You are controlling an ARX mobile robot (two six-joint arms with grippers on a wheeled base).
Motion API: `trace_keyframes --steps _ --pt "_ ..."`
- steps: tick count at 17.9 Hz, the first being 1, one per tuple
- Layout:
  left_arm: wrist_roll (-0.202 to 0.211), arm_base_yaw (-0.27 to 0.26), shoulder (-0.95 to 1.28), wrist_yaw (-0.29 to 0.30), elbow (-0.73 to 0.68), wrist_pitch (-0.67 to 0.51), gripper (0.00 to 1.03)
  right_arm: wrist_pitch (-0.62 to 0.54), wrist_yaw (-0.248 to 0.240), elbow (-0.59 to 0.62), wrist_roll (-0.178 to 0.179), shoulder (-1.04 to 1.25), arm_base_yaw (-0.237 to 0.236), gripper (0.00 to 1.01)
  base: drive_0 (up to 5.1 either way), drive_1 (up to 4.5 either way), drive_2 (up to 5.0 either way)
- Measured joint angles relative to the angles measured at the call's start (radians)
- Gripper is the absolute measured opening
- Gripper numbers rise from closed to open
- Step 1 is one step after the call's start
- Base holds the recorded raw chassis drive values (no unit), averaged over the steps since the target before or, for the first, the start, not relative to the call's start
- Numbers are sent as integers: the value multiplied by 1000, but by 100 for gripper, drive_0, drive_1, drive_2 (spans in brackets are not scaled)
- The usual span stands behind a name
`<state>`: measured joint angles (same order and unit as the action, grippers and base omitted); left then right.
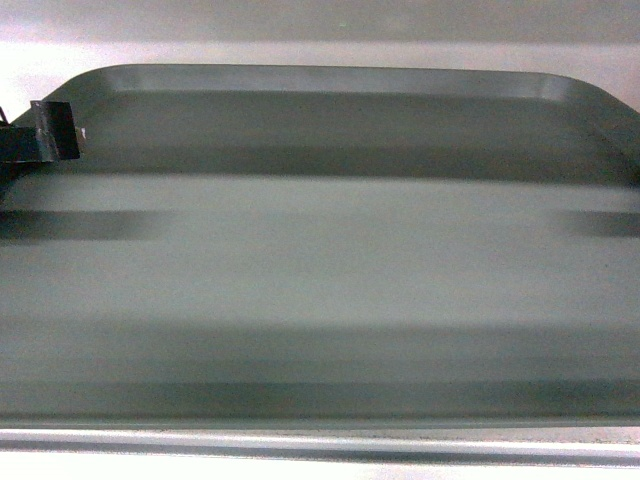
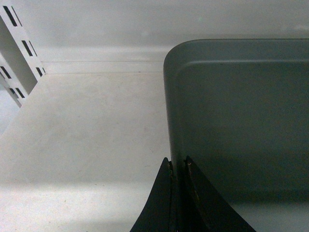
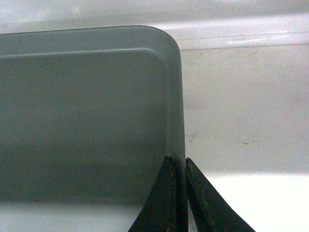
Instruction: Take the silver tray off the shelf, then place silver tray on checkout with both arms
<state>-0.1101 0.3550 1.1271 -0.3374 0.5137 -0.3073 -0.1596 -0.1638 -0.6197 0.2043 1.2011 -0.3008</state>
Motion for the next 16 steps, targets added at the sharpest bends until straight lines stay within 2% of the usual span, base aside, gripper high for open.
trace_keyframes --steps 16 --pt "-3 1 -1 0 0 0 4 -2 -2 0 -7 -12 0 3 0 0 0"
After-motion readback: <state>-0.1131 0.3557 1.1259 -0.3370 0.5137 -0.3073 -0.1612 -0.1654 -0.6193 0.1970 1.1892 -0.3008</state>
